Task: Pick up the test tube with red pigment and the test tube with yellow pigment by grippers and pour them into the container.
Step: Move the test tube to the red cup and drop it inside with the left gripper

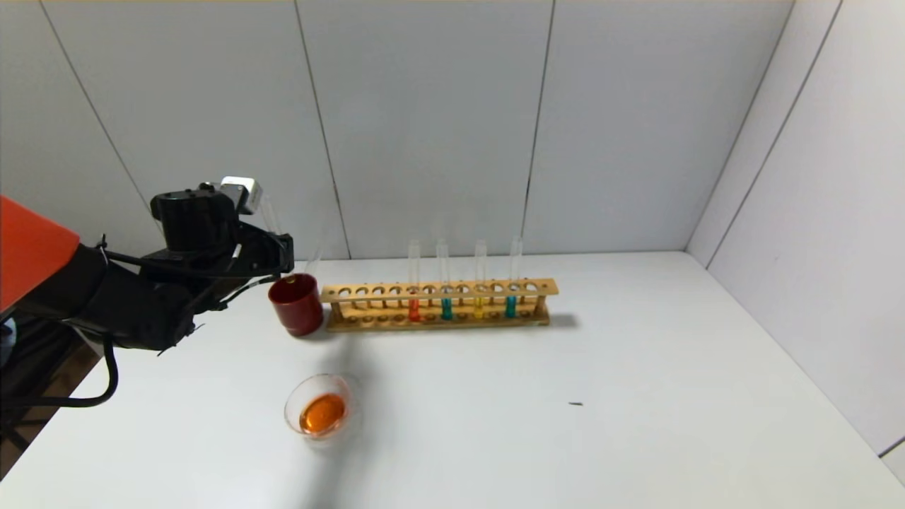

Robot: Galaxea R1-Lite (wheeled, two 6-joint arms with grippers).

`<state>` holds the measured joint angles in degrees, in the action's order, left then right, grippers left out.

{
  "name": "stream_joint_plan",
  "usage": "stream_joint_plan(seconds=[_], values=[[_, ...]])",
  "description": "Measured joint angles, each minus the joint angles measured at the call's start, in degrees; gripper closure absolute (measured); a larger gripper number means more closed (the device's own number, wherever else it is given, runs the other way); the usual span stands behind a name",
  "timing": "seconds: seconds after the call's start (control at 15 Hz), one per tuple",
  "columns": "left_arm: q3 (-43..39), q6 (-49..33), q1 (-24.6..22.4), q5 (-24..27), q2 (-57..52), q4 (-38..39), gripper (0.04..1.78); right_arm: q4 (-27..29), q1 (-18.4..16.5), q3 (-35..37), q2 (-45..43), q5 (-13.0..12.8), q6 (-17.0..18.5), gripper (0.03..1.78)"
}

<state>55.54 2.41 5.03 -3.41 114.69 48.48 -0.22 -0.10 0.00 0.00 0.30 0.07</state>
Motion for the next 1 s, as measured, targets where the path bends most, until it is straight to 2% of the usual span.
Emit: stream_joint_plan(seconds=[1.0], values=[[0.49,-0.35,-0.63,0.24,6.81,2.62,1.52,-0.02,0.0,0.0,0.0,0.02,0.02,0.06]])
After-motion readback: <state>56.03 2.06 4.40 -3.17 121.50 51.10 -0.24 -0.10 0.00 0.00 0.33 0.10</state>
